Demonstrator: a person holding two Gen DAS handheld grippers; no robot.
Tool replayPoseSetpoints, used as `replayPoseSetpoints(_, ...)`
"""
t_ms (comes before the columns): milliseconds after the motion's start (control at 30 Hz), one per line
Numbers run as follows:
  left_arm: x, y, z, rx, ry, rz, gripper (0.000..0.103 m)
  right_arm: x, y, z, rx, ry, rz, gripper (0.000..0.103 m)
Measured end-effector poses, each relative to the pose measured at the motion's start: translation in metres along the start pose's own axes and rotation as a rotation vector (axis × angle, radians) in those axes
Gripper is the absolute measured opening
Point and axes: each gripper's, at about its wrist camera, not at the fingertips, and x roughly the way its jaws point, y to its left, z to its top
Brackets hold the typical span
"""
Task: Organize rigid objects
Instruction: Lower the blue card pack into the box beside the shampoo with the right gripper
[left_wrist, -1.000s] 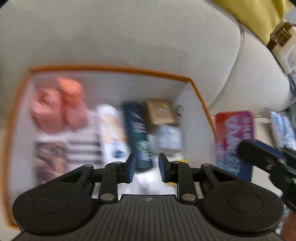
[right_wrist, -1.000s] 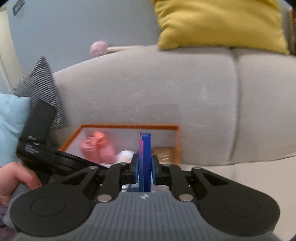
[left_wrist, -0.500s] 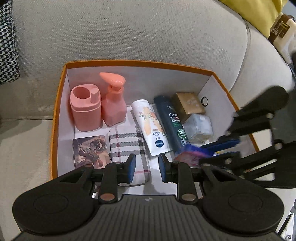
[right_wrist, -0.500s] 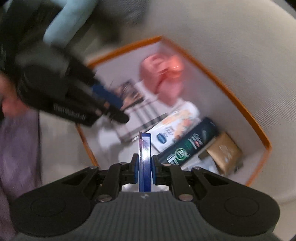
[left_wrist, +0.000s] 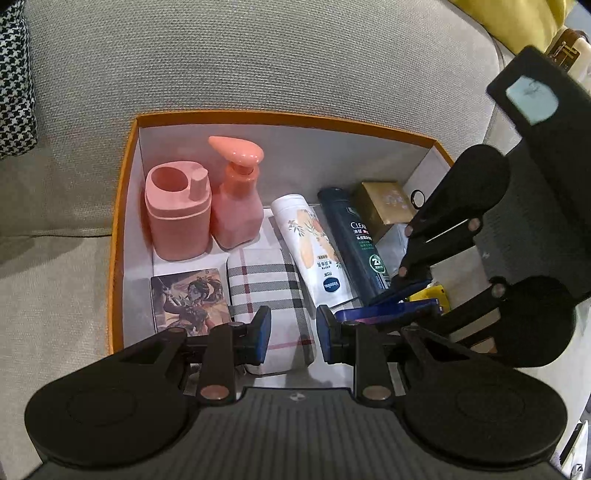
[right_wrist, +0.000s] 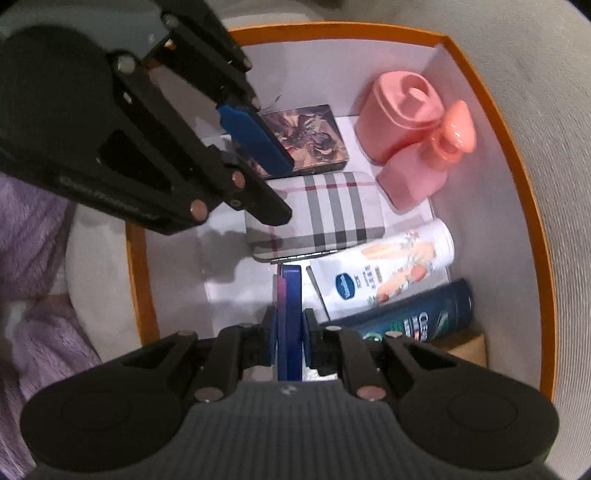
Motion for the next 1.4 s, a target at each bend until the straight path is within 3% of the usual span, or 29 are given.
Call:
replayPoseSetpoints(233,0.001,0.002,0.000,-0.008,0.010,0.005,0.030,0.003,0.002,-0.003,0.006,0.002,0.024,0.017)
replayPoseSetpoints(767,0.006,0.003,0.006,-0.031,0.028,0.003,0.030,0.020,-0.043,-0.013,0.288,0.034,0.289,0.018)
replayPoseSetpoints(1167,0.010,0.004,0.006,-0.034,0.035,-0.002,0.030,0.023,-0.026,0.003,0.132,0.069,0.146,0.014)
replayPoseSetpoints(1267,0.010,0.003,0.006,-0.037,0.032,-0.001,0.030,0.023,-0.024,0.008,0.094,0.067,0.110,0.019)
replayPoseSetpoints(1333,0.010,0.004,0.006,-0.038,0.031,0.000,0.030,0.019,-0.021,0.011,0.071,0.056,0.090,0.028)
replayPoseSetpoints(1400,0.011,0.004,0.006,-0.043,0.032,0.003,0.030,0.018,-0.020,0.013,0.074,0.054,0.079,0.027)
